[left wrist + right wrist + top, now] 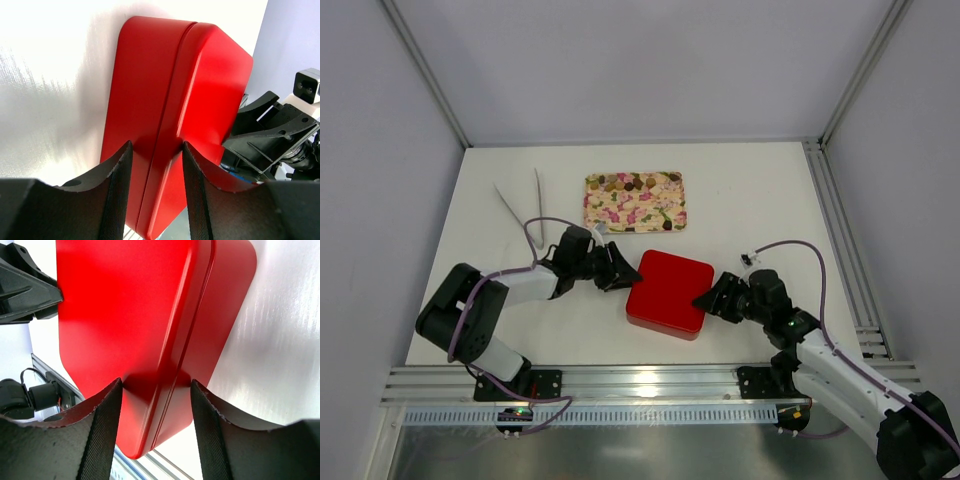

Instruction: Pack the chocolate

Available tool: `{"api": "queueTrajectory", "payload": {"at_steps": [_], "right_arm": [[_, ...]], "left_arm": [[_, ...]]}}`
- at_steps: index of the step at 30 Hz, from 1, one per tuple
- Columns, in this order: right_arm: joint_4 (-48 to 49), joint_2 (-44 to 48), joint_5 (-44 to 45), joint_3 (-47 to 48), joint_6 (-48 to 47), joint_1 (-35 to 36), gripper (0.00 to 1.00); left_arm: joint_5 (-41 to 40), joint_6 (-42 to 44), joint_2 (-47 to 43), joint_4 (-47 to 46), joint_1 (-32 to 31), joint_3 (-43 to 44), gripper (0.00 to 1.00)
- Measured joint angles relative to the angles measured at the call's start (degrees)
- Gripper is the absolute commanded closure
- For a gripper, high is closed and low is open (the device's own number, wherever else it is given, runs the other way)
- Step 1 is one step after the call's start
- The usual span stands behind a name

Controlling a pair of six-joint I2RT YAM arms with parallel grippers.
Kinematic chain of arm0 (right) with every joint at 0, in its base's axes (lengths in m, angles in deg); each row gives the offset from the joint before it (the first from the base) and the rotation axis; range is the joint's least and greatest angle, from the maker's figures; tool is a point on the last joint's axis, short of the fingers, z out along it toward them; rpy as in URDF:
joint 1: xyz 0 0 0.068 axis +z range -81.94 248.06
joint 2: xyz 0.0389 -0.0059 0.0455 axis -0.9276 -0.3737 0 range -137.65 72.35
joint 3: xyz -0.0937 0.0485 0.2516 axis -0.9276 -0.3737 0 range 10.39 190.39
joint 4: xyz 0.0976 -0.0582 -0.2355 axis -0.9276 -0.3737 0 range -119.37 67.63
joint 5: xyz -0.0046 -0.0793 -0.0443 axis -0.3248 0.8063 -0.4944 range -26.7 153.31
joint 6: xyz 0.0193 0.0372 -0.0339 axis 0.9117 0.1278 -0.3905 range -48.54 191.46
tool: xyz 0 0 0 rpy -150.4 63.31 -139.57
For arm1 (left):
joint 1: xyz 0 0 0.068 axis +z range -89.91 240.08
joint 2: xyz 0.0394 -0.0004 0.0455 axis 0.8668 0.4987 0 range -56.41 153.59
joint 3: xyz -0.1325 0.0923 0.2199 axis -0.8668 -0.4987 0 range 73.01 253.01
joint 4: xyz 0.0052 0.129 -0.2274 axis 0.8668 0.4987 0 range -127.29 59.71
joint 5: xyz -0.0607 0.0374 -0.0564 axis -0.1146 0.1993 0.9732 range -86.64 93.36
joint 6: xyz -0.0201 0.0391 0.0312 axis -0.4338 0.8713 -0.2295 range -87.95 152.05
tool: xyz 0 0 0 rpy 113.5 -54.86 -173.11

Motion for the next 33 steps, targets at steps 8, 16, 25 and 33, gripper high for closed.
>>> {"api": "queueTrajectory", "payload": {"at_steps": [8, 16, 25, 33], "right_arm": [[-0.61, 1.14, -1.16, -0.37, 0.70, 0.09, 0.94], [-0.59, 1.36, -1.68, -0.46, 1.11, 0.33, 0.96], [-1.27, 2.47, -1.64, -0.66, 3.06, 3.08, 0.43], [-6.82, 7.41, -3.06, -2.38, 4.81, 4.44, 0.27]], "left_arm": [[0.35, 0.90, -0.09, 1.53, 0.33, 0.61, 0.59], [0.37, 1.05, -0.33, 2.54, 0.63, 0.85, 0.59], [0.07, 1.60, -0.90, 3.45, 1.09, 0.85, 0.58], [-0.09, 1.38, -1.20, 3.69, 0.85, 0.76, 0.58]]}}
